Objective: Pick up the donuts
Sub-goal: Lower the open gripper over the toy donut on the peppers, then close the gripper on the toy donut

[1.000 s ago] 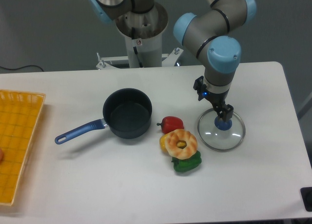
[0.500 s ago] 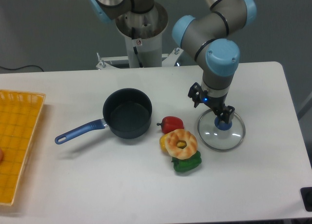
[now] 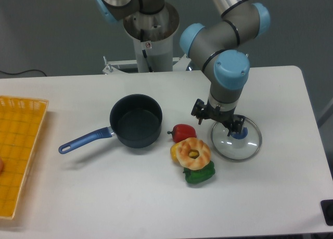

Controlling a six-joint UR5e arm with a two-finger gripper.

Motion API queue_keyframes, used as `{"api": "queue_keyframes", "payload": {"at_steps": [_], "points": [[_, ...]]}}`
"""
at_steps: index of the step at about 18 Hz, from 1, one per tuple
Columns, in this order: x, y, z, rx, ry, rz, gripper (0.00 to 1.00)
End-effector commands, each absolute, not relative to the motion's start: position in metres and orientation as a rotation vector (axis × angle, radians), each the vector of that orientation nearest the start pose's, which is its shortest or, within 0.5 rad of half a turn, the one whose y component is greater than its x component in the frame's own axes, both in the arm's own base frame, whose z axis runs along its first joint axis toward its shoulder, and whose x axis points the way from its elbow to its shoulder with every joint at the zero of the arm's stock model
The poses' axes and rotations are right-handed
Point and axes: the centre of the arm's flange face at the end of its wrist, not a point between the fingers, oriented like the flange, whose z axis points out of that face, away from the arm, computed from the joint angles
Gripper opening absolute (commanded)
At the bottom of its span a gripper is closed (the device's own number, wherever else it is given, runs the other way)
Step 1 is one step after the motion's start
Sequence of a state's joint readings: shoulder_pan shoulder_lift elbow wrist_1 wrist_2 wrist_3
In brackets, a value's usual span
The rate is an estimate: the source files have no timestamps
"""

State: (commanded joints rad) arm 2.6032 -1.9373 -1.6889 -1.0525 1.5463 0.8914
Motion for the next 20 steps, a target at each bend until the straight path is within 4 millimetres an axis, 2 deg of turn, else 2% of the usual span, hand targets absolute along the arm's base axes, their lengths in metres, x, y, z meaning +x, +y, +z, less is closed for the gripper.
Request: {"api": "queue_keyframes", "payload": {"at_steps": [3,7,20], "points": [[-0.453,0.433,0.277,-3.056,-0.334,0.046,1.00],[-0.461,0.447,0.288,-3.003,-0.417,0.068,1.00],[-0.475,0.456,0.270,-2.993,-0.439,0.081,0.97]]}}
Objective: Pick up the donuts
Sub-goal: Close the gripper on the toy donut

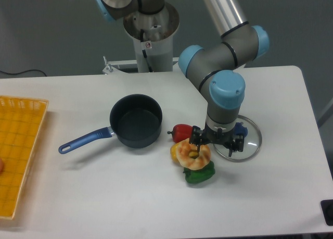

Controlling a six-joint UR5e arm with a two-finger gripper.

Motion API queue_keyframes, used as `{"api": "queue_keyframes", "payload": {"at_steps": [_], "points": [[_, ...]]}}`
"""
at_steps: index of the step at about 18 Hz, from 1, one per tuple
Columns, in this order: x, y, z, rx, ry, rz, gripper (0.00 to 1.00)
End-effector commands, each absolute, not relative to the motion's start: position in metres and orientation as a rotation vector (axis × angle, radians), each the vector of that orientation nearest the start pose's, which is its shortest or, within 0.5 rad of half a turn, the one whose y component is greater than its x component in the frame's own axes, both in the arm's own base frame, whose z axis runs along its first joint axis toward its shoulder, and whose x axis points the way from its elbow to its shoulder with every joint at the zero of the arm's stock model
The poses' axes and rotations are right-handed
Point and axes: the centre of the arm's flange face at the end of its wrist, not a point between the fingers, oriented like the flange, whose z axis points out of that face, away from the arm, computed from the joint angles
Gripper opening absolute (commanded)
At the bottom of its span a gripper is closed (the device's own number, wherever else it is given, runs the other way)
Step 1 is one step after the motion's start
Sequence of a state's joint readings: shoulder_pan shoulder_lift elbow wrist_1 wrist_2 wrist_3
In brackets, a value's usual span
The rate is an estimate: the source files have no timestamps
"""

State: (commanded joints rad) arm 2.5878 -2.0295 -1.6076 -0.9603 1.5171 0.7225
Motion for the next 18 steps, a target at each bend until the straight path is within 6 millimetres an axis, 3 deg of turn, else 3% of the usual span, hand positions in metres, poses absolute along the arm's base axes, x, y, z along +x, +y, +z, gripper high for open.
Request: {"api": "queue_keyframes", "payload": {"at_steps": [13,15,18], "points": [[-0.470,0.464,0.250,-3.021,-0.409,0.055,0.85],[-0.469,0.464,0.248,-3.024,-0.401,0.052,0.81],[-0.470,0.464,0.248,-3.026,-0.387,0.052,0.67]]}}
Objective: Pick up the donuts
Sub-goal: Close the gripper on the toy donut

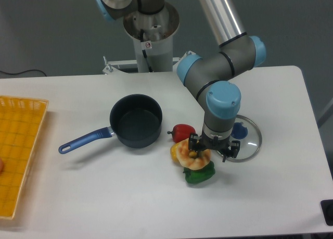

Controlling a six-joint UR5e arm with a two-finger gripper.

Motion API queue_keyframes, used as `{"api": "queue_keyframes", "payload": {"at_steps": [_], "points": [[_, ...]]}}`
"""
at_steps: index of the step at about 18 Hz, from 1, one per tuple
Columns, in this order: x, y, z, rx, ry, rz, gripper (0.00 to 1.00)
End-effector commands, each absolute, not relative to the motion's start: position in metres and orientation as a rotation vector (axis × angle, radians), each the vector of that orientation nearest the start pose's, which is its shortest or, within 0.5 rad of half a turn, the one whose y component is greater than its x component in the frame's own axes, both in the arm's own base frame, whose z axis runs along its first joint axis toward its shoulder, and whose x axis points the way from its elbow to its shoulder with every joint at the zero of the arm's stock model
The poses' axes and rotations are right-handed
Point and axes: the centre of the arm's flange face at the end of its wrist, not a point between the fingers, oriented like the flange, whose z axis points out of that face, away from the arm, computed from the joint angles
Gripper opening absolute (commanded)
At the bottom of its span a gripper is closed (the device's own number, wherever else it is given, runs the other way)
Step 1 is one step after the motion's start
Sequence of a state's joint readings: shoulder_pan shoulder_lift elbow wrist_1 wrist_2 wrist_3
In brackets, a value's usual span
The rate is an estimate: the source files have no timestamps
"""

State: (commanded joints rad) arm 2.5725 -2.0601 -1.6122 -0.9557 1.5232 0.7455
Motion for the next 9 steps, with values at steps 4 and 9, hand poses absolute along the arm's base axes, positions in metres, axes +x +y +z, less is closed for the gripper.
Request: {"api": "queue_keyframes", "payload": {"at_steps": [4,9], "points": [[-0.4682,0.4634,0.2471,-3.035,-0.343,0.049,0.53],[-0.4672,0.4628,0.2466,-3.037,-0.336,0.045,0.37]]}}
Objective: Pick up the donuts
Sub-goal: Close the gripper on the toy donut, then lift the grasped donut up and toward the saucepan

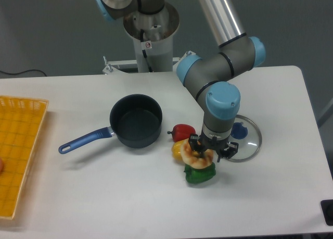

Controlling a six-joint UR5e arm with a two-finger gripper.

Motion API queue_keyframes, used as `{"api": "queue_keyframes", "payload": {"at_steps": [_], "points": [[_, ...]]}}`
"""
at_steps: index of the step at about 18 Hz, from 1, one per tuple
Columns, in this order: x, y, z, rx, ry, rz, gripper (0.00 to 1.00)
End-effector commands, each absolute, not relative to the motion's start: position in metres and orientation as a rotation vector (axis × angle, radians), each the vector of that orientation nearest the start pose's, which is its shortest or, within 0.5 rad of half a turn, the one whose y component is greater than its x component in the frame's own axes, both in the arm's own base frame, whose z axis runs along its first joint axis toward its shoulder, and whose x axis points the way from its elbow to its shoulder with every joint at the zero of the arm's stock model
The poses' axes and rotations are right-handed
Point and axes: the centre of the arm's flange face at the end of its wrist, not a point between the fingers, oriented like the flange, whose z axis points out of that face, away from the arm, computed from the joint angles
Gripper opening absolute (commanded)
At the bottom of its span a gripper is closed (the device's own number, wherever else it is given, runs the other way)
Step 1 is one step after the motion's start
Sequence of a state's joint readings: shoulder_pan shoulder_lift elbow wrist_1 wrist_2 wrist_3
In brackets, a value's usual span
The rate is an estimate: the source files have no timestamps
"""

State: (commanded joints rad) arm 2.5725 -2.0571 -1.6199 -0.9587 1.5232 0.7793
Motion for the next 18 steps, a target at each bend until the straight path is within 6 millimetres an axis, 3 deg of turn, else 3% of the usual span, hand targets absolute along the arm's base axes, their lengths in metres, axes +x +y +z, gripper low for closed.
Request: {"api": "queue_keyframes", "payload": {"at_steps": [5,11,18], "points": [[-0.464,0.464,0.249,-3.040,-0.330,0.042,0.25],[-0.458,0.462,0.258,-3.036,-0.327,0.045,0.24],[-0.437,0.460,0.290,-3.052,-0.308,0.007,0.24]]}}
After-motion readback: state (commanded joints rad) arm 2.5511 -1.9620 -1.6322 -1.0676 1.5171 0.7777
